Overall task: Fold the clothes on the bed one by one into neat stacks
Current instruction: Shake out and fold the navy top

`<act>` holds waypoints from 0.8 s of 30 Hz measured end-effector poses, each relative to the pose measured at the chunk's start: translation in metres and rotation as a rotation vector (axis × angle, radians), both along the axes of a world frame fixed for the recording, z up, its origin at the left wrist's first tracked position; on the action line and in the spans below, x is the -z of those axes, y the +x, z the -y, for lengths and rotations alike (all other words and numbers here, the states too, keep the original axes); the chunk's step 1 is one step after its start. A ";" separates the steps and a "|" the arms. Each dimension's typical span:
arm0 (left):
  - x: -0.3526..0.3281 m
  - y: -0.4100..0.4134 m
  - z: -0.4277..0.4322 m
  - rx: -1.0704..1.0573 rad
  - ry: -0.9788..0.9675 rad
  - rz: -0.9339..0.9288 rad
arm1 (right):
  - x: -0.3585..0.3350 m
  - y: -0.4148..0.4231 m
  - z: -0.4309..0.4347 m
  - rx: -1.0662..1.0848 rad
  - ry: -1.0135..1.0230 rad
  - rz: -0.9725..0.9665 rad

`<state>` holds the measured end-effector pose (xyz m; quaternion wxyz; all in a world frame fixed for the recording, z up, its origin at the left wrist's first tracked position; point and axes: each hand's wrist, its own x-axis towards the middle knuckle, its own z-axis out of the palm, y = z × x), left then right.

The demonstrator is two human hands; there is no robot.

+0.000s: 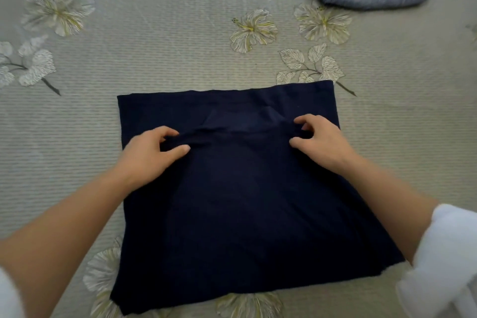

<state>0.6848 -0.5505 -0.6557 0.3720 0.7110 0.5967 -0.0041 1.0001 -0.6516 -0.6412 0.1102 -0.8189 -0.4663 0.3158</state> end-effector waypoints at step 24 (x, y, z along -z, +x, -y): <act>0.009 0.027 0.050 0.040 0.527 -0.069 | 0.015 -0.053 0.025 -0.214 0.349 0.398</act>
